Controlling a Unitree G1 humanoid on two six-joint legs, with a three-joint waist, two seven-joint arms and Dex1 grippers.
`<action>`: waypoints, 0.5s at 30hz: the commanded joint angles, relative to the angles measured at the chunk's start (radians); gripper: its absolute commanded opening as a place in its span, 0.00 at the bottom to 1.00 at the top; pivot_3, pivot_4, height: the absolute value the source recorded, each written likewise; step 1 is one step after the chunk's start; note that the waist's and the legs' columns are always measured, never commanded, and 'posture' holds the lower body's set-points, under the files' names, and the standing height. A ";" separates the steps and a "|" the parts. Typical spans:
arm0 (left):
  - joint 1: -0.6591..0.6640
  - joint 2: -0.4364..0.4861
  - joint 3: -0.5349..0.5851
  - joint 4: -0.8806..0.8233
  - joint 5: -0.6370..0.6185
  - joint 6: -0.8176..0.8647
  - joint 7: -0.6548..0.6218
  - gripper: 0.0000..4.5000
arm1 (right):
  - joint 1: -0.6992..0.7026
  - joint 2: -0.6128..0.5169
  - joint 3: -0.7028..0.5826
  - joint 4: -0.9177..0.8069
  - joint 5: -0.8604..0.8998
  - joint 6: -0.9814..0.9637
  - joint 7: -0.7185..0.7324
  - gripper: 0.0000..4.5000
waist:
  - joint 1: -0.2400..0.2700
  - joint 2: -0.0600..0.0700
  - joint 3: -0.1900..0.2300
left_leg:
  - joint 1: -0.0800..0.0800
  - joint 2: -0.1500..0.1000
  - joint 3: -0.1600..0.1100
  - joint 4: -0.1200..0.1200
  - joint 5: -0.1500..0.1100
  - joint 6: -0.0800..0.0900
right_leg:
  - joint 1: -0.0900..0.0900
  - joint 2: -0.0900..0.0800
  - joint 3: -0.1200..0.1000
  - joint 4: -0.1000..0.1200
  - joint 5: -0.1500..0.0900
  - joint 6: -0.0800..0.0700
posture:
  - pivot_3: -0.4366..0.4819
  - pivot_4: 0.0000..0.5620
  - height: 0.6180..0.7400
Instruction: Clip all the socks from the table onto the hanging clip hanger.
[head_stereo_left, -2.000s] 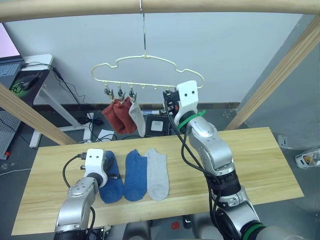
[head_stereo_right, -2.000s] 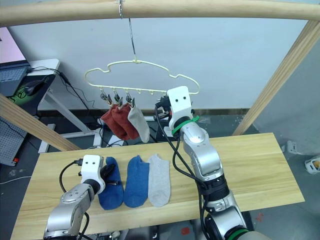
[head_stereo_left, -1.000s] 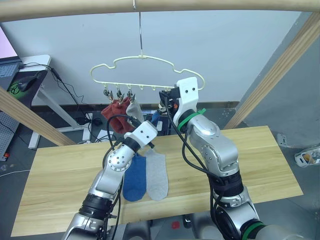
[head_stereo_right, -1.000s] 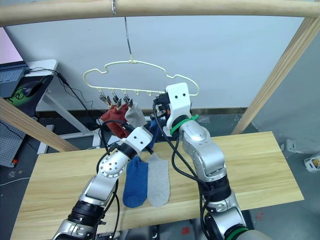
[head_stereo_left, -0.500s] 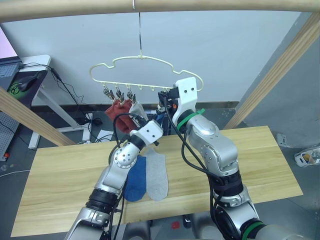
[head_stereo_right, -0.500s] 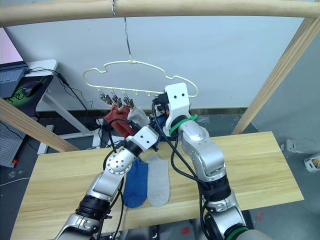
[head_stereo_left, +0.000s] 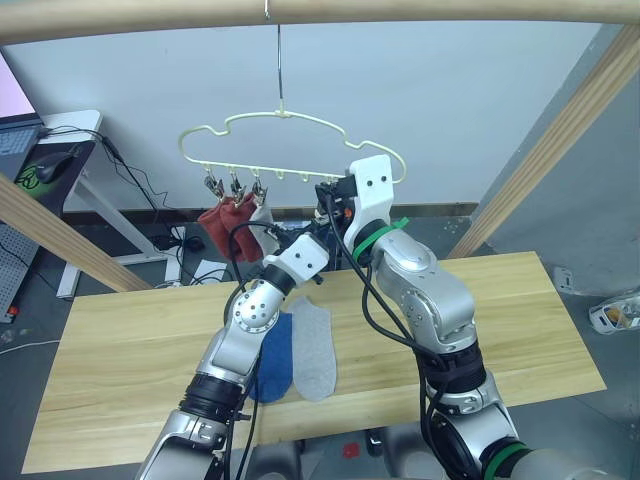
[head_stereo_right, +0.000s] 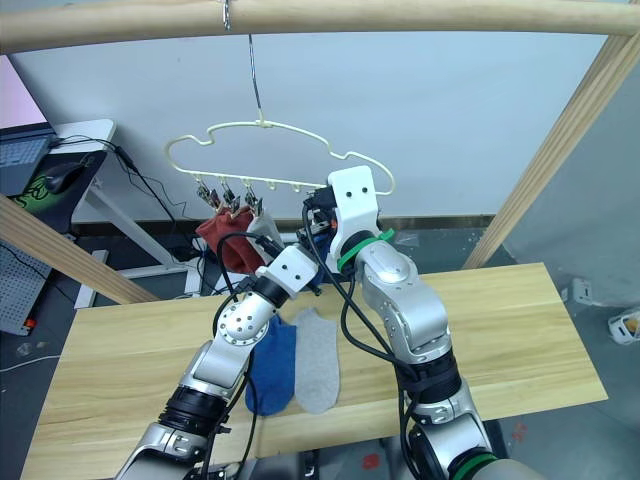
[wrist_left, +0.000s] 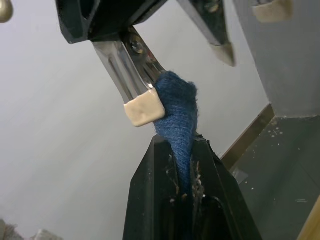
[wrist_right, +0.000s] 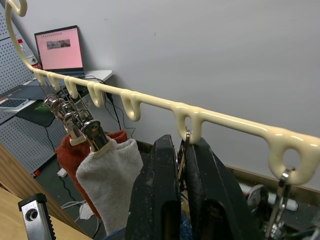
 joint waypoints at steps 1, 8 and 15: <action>-0.006 -0.006 0.035 -0.041 -0.026 0.008 0.014 0.00 | -0.015 0.014 0.021 -0.058 -0.004 -0.034 0.001 0.00 | 0.000 0.000 0.000 | 0.000 0.000 0.000 0.000 0.000 0.000 | 0.000 0.000 0.000 0.000 0.000 0.000 | 0.30 0.42 1.00; -0.017 -0.016 0.043 -0.046 -0.035 0.021 0.007 0.00 | -0.012 0.014 0.022 -0.058 -0.015 -0.036 0.002 0.00 | 0.000 0.000 0.000 | 0.000 0.000 0.000 0.000 0.000 0.000 | 0.000 0.000 0.000 0.000 0.000 0.000 | 0.30 0.42 1.00; -0.027 -0.037 0.036 -0.045 -0.033 0.016 0.003 0.00 | -0.004 0.028 0.013 -0.064 0.001 -0.036 0.000 0.44 | 0.000 0.000 0.000 | 0.000 0.000 0.000 0.000 0.000 0.000 | 0.000 0.000 0.000 0.000 0.000 0.000 | 0.31 0.42 1.00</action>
